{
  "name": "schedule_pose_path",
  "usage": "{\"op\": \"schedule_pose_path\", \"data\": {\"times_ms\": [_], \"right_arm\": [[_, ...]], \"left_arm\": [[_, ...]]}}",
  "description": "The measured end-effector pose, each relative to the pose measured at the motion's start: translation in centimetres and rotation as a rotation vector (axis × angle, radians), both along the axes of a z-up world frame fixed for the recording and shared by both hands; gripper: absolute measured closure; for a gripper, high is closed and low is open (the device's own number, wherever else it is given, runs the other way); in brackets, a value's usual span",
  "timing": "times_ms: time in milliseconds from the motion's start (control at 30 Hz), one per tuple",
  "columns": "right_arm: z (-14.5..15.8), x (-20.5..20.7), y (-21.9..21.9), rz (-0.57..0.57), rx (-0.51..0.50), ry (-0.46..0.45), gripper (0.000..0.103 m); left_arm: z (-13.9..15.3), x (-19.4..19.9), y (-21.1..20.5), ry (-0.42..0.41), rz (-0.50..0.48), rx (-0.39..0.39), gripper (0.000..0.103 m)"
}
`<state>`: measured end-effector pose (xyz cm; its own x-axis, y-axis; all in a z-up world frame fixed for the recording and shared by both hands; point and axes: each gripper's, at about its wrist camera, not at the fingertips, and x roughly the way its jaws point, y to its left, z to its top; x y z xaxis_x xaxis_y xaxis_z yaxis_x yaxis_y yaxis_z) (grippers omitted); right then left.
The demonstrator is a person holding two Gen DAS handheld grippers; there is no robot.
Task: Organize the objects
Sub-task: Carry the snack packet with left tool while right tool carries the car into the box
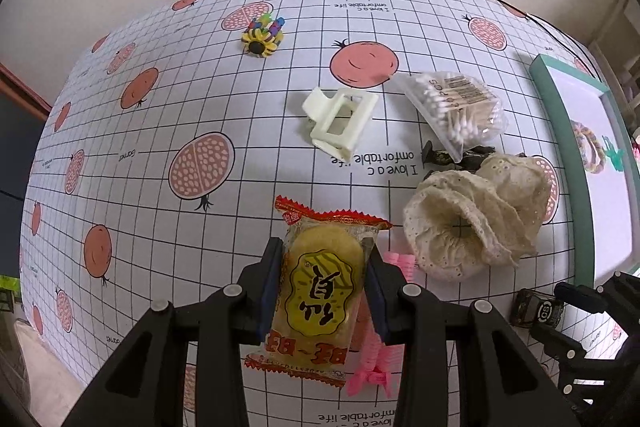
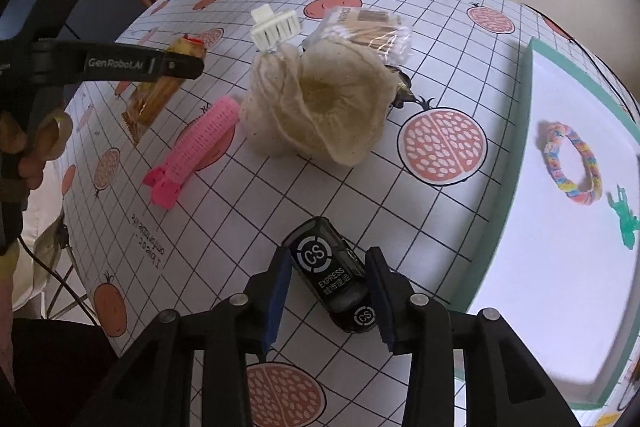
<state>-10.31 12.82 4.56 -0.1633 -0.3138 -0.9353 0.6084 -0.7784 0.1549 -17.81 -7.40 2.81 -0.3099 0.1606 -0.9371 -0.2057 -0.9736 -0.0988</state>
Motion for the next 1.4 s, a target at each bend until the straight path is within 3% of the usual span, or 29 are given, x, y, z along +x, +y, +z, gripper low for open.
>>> {"op": "schedule_pose_path", "data": {"times_ms": [733,1033,1400], "right_arm": [[-1.0,-0.3,-0.5,0.007,-0.046,-0.008,0.058],[-0.9,-0.7,-0.2,-0.019,-0.063,-0.02,0.065],[3.2,-1.0,2.3,-0.124,-0.176,0.038,0.07]], "left_arm": [[-0.1,-0.5,2.8,-0.01,0.024,-0.013,0.063],[0.1,-0.6,3.7,-0.008,0.051,-0.012,0.063],[3.1,-0.6,4.4,0.062,0.104,0.028,0.063]]}}
